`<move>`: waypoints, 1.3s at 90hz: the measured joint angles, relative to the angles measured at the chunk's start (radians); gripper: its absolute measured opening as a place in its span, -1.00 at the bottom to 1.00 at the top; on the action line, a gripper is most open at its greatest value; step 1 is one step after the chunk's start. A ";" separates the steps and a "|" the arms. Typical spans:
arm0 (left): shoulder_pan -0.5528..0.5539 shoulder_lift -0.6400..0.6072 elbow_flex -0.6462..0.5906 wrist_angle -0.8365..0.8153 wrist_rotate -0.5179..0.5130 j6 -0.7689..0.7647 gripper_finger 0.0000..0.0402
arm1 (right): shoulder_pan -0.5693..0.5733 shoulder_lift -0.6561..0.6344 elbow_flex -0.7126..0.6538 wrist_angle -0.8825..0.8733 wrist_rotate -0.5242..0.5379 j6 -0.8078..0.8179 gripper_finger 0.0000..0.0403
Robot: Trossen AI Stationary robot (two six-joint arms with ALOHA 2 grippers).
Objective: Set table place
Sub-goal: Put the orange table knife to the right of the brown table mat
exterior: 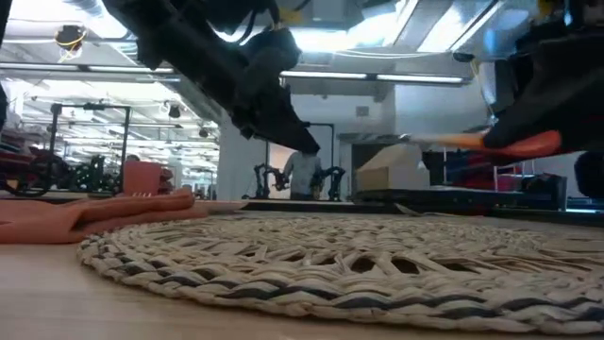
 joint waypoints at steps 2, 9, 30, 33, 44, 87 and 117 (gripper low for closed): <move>-0.004 0.000 0.000 0.000 0.000 0.000 -0.99 | 0.001 0.013 0.015 -0.001 0.020 0.000 -1.00; -0.016 0.000 0.000 -0.001 0.000 0.003 -0.99 | 0.013 0.048 0.056 -0.021 0.104 0.000 -1.00; -0.049 0.000 0.000 -0.001 0.000 0.004 -0.99 | 0.048 0.057 0.117 -0.217 0.209 0.013 -1.00; -0.053 0.000 0.000 -0.001 0.000 0.004 -0.99 | 0.047 0.057 0.124 -0.237 0.219 0.014 -1.00; -0.068 0.000 0.000 -0.001 0.000 -0.001 -0.99 | 0.044 0.057 0.147 -0.326 0.227 0.015 -1.00; -0.086 0.000 0.000 0.000 0.000 0.013 -0.99 | 0.052 0.057 0.149 -0.711 0.124 0.000 -1.00; -0.100 0.000 0.000 -0.007 0.000 0.003 -0.99 | 0.052 0.057 0.149 -0.585 0.140 0.015 -1.00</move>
